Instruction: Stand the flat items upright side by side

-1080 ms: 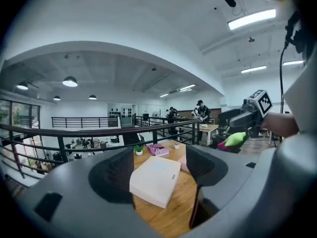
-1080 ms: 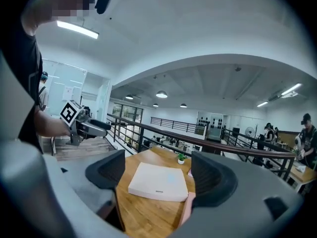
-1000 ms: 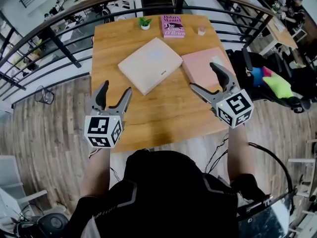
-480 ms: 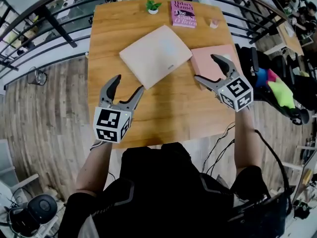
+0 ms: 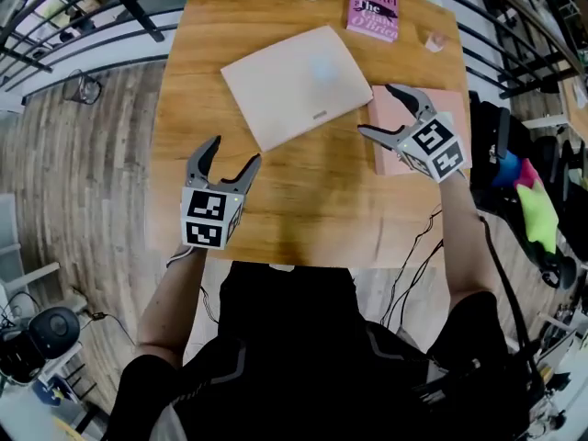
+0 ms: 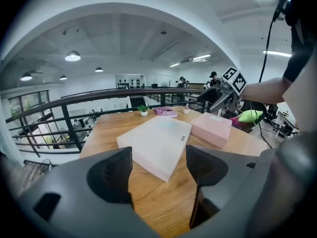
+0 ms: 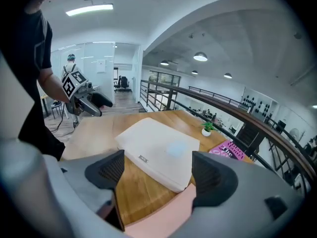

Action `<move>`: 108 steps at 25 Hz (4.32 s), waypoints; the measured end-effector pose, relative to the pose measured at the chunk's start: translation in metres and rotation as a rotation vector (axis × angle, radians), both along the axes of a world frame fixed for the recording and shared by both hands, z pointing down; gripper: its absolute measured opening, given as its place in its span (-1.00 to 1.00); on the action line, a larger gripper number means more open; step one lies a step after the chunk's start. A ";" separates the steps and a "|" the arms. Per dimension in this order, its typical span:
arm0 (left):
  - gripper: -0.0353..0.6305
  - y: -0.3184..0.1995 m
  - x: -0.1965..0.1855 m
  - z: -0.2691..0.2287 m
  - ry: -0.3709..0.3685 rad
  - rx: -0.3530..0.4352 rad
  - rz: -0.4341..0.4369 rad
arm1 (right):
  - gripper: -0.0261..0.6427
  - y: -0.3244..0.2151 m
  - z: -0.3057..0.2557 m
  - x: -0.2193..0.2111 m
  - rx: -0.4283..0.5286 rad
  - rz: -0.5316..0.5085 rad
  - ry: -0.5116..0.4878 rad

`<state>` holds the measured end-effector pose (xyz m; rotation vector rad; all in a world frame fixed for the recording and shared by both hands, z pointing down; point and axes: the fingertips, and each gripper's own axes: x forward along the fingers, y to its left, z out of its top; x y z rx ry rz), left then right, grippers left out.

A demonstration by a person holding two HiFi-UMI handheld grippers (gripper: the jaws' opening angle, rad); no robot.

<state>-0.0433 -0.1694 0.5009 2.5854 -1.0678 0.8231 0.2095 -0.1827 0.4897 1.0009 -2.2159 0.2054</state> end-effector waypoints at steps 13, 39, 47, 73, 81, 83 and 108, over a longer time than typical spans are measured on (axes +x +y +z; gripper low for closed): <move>0.14 -0.013 0.017 0.090 -0.182 -0.094 -0.108 | 0.43 -0.064 0.116 0.035 -0.174 -0.147 0.121; 0.06 -0.030 0.030 0.141 -0.263 -0.278 0.004 | 0.24 -0.072 0.148 0.032 -0.202 -0.217 0.302; 0.05 -0.026 0.023 0.144 -0.247 -0.342 0.043 | 0.21 -0.050 0.088 0.018 -0.103 -0.186 0.327; -0.01 -0.022 -0.011 0.175 -0.277 -0.378 0.240 | 0.08 -0.012 -0.076 -0.152 0.177 -0.255 0.468; -0.03 -0.017 -0.029 0.183 -0.316 -0.372 0.247 | 0.06 -0.009 -0.087 -0.202 0.214 -0.312 0.532; -0.03 -0.014 -0.034 0.183 -0.332 -0.384 0.264 | 0.06 -0.009 -0.088 -0.214 0.227 -0.328 0.542; -0.03 -0.011 -0.134 -0.031 0.149 -0.013 -0.148 | 0.07 -0.008 -0.091 -0.293 0.361 -0.488 0.478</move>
